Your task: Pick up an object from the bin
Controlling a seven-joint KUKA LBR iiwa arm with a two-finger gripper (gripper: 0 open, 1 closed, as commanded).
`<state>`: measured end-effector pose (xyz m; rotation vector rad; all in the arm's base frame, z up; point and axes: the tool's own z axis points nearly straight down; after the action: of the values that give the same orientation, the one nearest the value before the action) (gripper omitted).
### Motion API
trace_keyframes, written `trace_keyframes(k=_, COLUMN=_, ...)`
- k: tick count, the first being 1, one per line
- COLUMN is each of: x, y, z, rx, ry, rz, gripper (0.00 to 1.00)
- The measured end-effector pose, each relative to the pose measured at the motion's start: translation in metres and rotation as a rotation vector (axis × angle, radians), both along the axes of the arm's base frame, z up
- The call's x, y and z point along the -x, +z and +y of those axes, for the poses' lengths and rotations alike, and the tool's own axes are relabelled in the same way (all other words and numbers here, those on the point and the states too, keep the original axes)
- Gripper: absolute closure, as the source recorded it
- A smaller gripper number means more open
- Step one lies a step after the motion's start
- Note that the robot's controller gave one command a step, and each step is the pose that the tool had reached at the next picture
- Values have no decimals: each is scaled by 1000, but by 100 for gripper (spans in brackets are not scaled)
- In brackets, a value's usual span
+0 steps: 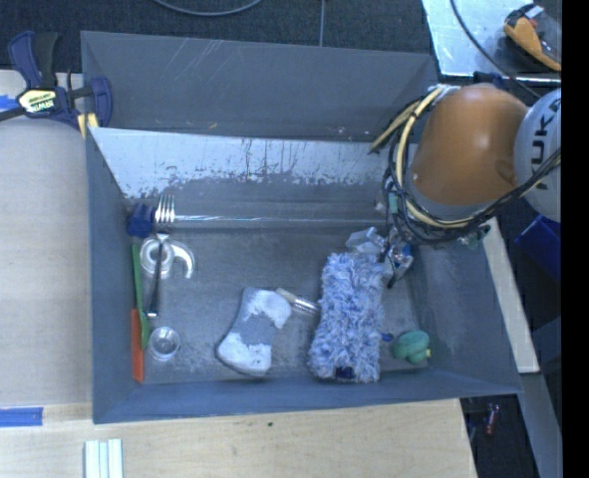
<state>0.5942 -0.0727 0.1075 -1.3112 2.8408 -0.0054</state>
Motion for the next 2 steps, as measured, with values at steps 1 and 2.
trace_keyframes(k=1, x=-1, y=14, z=0, rx=0, ry=-1, rz=-2, gripper=100)
trace_keyframes(k=2, x=0, y=37, z=0, rx=-1, ry=-2, rz=-1, gripper=100)
